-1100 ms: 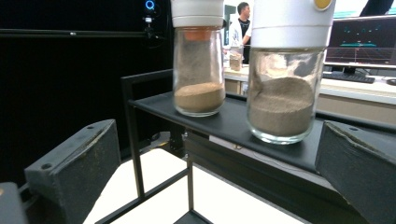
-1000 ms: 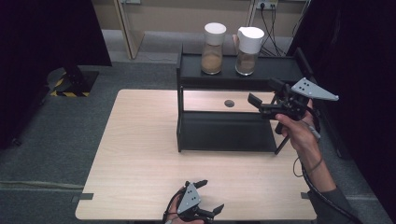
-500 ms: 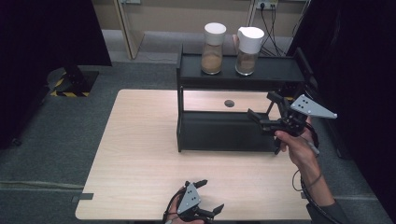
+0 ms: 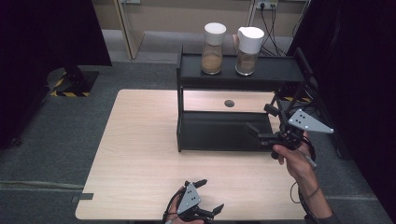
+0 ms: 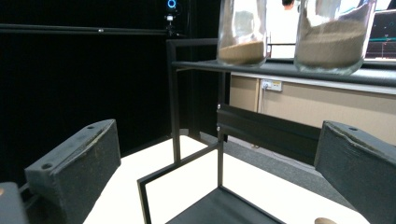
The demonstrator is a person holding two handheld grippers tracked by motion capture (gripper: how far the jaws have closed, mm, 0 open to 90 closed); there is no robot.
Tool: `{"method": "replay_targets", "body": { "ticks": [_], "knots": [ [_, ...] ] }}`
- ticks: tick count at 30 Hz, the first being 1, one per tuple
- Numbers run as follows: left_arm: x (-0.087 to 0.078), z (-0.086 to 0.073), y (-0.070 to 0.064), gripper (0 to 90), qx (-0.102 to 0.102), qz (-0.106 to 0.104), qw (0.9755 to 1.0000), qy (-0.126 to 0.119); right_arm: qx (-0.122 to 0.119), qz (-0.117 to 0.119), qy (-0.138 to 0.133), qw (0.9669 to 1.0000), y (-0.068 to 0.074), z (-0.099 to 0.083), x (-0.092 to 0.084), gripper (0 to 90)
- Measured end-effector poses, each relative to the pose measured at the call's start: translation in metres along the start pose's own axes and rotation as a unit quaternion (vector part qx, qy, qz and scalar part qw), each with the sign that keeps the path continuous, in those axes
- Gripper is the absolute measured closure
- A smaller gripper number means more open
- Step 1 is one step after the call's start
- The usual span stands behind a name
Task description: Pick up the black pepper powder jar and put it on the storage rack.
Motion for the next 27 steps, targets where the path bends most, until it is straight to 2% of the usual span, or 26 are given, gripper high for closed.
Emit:
{"method": "replay_targets", "body": {
  "ticks": [14, 27],
  "knots": [
    [0.000, 0.000, 0.000, 3.2, 0.000, 0.001, 1.0000, -0.001, 0.004, 0.008, 0.003, 1.0000, 0.012, -0.019, -0.007, 0.8],
    [0.000, 0.000, 0.001, 3.3, -0.001, 0.002, 1.0000, -0.002, -0.003, 0.015, 0.018, 0.9997, 0.024, -0.036, -0.018, 0.8]
  ]
}}
Point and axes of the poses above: each handheld gripper's, and its own axes: x roughly forward along the jaws, z roughly out of its top, y roughly to its left, the point moved 10 cm from there along x, roughly forward along the jaws, and after that the axes turned 7 degrees about z, right-handed, at the moved point
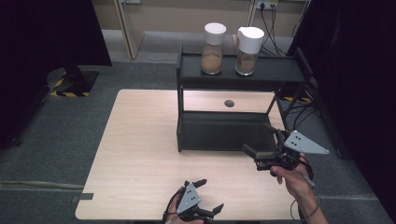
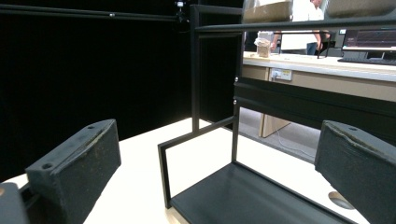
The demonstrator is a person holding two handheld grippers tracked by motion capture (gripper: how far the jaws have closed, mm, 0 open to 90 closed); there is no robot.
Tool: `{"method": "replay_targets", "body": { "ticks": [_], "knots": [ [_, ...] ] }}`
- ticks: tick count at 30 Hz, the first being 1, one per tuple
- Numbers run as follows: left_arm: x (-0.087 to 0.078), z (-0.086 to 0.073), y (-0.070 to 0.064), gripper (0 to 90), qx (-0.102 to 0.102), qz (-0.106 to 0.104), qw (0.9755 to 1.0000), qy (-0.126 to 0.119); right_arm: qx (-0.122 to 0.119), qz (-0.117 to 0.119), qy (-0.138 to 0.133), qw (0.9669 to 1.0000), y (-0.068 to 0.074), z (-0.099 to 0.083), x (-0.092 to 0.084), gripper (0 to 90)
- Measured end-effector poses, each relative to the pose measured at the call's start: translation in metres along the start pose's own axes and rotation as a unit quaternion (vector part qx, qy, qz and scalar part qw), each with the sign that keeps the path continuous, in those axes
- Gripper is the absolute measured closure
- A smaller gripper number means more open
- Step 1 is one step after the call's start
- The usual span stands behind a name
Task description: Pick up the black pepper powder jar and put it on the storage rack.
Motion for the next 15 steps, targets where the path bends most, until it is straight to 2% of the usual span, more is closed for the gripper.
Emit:
{"method": "replay_targets", "body": {
  "ticks": [7, 15],
  "knots": [
    [0.000, 0.000, 0.000, 3.2, -0.001, 0.001, 1.0000, -0.001, 0.005, 0.005, 0.001, 1.0000, 0.006, -0.012, -0.005, 0.8],
    [0.000, 0.000, 0.000, 3.3, -0.001, 0.002, 1.0000, -0.001, 0.005, 0.005, 0.017, 0.9998, 0.012, -0.032, -0.005, 0.8]
  ]
}}
Point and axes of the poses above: each handheld gripper's, and its own axes: x roughly forward along the jaws, z roughly out of its top, y roughly to its left, the point moved 10 cm from there along x, roughly forward along the jaws, and after that the axes turned 7 degrees about z, right-handed, at the moved point
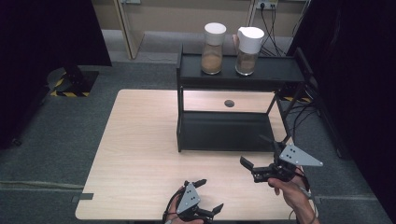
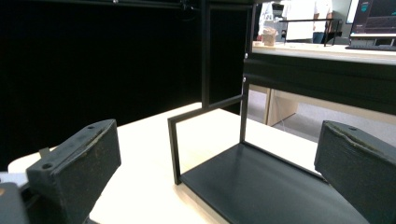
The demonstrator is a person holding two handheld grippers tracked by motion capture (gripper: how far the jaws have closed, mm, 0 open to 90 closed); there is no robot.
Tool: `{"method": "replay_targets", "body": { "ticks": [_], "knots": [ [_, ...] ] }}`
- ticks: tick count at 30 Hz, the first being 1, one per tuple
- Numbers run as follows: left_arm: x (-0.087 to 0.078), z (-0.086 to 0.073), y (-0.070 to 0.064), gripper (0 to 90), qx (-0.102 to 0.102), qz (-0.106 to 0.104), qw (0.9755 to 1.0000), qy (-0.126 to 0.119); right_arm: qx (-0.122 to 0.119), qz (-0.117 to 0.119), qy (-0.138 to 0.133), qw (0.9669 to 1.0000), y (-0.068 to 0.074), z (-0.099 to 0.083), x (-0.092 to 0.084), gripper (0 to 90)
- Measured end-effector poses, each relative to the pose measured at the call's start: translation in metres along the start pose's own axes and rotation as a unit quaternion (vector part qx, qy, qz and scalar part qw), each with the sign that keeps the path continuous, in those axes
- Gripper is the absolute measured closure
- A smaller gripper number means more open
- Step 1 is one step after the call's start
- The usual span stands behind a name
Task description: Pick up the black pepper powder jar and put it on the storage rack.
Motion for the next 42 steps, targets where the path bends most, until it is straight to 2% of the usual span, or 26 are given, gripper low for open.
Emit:
{"method": "replay_targets", "body": {
  "ticks": [17, 34, 42],
  "knots": [
    [-0.001, 0.001, 0.000, 3.3, 0.000, 0.002, 1.0000, -0.002, 0.001, -0.002, 0.022, 0.9998, 0.012, -0.026, -0.007, 0.9],
    [-0.002, 0.001, 0.001, 3.3, -0.002, 0.006, 1.0000, -0.005, 0.013, -0.001, 0.029, 0.9995, 0.026, -0.058, -0.016, 1.1],
    [-0.002, 0.001, 0.001, 3.3, -0.004, 0.007, 0.9999, -0.006, 0.008, -0.003, 0.032, 0.9995, 0.033, -0.069, -0.019, 1.2]
  ]
}}
Point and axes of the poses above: each handheld gripper's, and its own axes: x roughly forward along the jaws, z roughly out of its top, y roughly to its left, the point moved 10 cm from there along x, roughly forward along the jaws, and after that the axes turned 7 degrees about z, right-handed, at the moved point
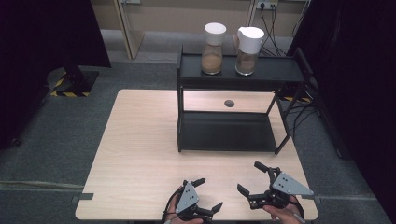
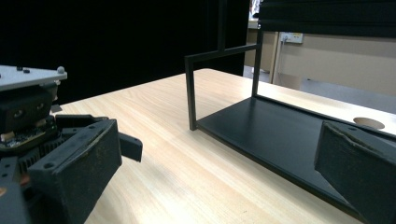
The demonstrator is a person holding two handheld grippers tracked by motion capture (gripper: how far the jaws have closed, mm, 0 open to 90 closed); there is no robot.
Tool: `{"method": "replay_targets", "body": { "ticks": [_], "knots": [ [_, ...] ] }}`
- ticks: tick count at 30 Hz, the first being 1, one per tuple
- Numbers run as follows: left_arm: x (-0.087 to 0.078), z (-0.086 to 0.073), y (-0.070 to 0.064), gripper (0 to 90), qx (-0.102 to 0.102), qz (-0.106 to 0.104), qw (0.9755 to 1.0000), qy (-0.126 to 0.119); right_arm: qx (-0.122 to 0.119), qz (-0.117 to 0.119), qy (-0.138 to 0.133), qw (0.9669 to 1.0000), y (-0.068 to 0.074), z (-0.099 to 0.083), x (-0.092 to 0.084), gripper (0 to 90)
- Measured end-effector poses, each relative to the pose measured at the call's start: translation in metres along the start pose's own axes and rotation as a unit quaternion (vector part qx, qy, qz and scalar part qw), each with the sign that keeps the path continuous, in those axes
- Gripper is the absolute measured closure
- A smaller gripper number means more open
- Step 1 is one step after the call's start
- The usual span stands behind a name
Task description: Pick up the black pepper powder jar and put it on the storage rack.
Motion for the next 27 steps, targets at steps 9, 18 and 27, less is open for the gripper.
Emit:
{"method": "replay_targets", "body": {
  "ticks": [9, 18, 27],
  "knots": [
    [-0.001, 0.001, 0.001, 3.3, 0.001, 0.001, 1.0000, -0.002, 0.000, -0.002, 0.002, 1.0000, 0.004, -0.013, -0.002, 1.3],
    [-0.001, 0.001, 0.000, 3.3, 0.001, 0.001, 1.0000, -0.003, 0.001, -0.008, 0.005, 1.0000, 0.006, -0.023, -0.010, 1.3],
    [-0.002, 0.001, 0.000, 3.3, 0.000, 0.002, 1.0000, -0.006, 0.007, -0.017, 0.011, 0.9998, 0.006, -0.033, -0.019, 1.3]
  ]
}}
Point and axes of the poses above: each handheld gripper's, and its own axes: x roughly forward along the jaws, z roughly out of its top, y roughly to its left, the point moved 10 cm from there along x, roughly forward along the jaws, and after that the axes turned 7 degrees about z, right-handed, at the moved point
